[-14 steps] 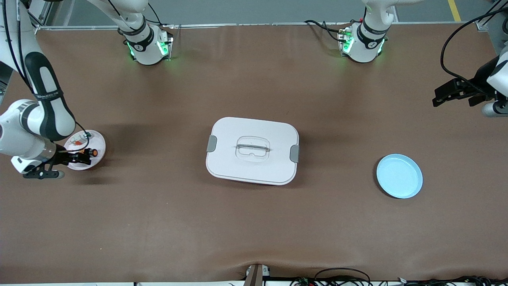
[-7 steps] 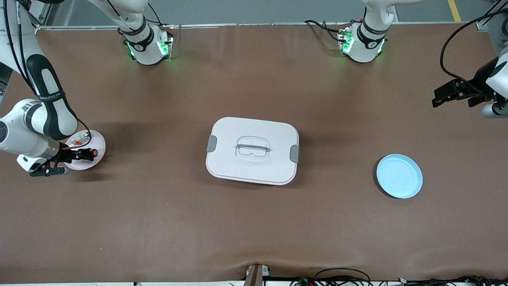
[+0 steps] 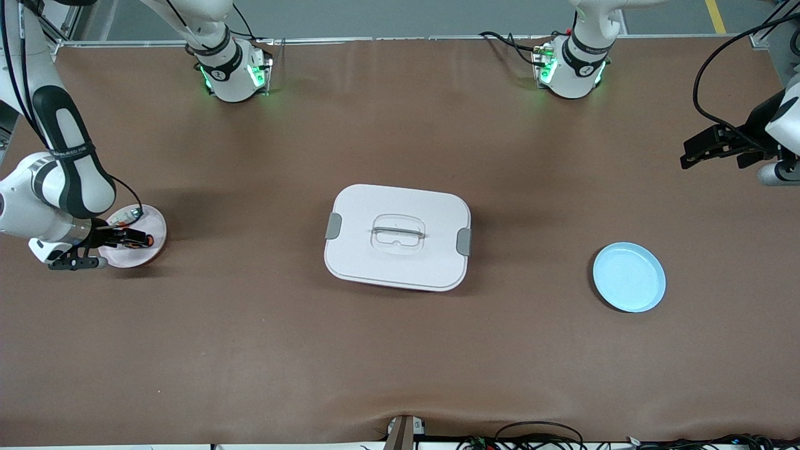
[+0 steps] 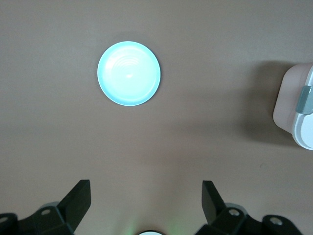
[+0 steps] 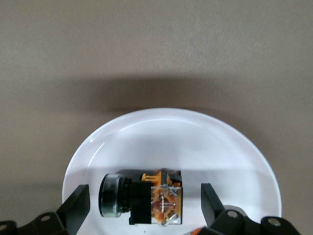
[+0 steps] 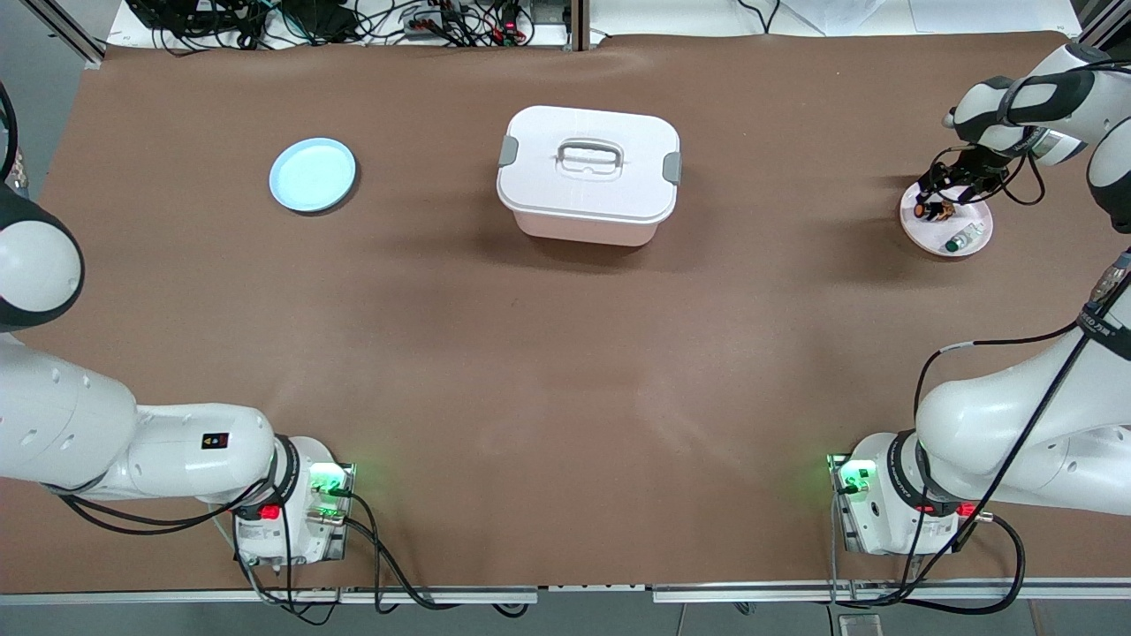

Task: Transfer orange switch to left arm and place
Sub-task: 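Close the right gripper on the black-and-orange switch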

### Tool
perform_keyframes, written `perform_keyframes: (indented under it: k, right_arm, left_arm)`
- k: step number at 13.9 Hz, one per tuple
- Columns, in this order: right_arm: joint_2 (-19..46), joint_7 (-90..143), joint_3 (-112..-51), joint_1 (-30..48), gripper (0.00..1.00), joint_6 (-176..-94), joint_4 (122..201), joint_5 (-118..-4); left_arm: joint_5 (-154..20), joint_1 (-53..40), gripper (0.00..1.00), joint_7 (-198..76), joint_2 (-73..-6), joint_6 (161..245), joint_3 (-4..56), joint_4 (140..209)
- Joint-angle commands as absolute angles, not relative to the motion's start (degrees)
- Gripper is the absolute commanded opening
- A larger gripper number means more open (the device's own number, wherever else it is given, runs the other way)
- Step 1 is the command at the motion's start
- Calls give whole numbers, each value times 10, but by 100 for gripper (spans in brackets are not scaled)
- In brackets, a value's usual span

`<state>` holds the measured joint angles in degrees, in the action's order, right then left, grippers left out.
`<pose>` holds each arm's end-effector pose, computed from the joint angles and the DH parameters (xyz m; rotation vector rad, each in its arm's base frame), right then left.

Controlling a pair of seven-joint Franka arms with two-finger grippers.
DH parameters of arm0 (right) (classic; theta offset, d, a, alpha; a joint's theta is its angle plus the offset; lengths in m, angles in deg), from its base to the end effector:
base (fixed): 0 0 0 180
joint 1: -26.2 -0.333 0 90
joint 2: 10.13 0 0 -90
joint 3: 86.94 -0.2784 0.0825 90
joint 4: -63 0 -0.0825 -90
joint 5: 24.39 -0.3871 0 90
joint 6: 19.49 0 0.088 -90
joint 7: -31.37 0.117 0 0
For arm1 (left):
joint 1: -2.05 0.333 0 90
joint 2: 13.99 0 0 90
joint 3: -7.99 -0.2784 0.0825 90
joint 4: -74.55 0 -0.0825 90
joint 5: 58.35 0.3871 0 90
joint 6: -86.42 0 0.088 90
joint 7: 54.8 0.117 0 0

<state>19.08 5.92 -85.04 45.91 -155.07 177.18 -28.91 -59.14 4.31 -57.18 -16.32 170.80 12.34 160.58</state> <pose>0.5362 -0.2114 0.1465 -3.0509 -0.0153 0.1686 0.5576 -0.0213 0.5786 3.1255 0.0065 -0.1094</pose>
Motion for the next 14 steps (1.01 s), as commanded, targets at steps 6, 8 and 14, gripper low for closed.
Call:
perform_keyframes:
  k: [6, 8, 14]
  right_arm:
    - [215, 68, -858, 474, 100, -1549, 1766, -310]
    - [226, 68, -858, 470, 100, -1548, 1758, -320]
    - [221, 72, -857, 450, 0, -1541, 1748, -315]
  left_arm:
    - [-592, 42, 100, -574, -165, 1704, 125, 1599]
    - [-593, 42, 100, -575, -164, 1704, 126, 1599]
    - [-596, 39, 100, -575, -162, 1704, 126, 1598]
